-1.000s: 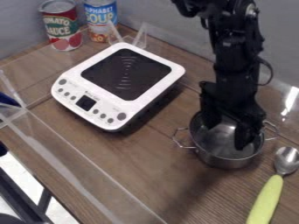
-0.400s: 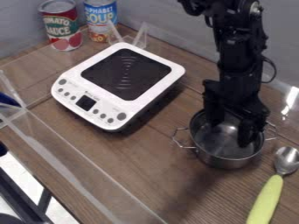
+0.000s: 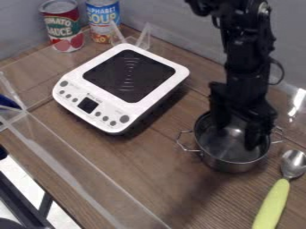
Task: Put silver pot on the white and black stove top
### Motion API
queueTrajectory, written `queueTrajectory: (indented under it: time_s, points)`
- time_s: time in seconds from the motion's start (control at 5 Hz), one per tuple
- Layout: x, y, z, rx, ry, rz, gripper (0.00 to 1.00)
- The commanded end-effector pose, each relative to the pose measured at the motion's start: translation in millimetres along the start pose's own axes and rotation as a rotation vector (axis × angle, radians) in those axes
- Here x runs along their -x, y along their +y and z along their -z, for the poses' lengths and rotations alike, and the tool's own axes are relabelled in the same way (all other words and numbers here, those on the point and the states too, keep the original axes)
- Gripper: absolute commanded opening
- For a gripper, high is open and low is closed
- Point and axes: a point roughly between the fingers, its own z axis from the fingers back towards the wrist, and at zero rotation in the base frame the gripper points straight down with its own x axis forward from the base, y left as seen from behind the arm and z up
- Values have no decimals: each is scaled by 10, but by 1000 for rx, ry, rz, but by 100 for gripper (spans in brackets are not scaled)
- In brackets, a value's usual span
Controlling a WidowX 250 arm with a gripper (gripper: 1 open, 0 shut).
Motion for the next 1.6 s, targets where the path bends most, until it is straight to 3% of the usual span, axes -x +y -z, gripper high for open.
queueTrajectory:
  time_s: [0.0, 0.4, 0.6, 0.8, 1.0, 1.4]
  points:
    - [-98, -45, -91, -3, -35, 18, 100]
    - [-125, -42, -101, -1, -23, 15, 100]
    - [-138, -38, -103, 0, -16, 14, 0]
    - [-147, -20, -164, -12, 0, 21, 0]
    - [-183, 13, -406, -36, 1, 35, 0]
    - [-262, 194, -1137, -74, -42, 40, 0]
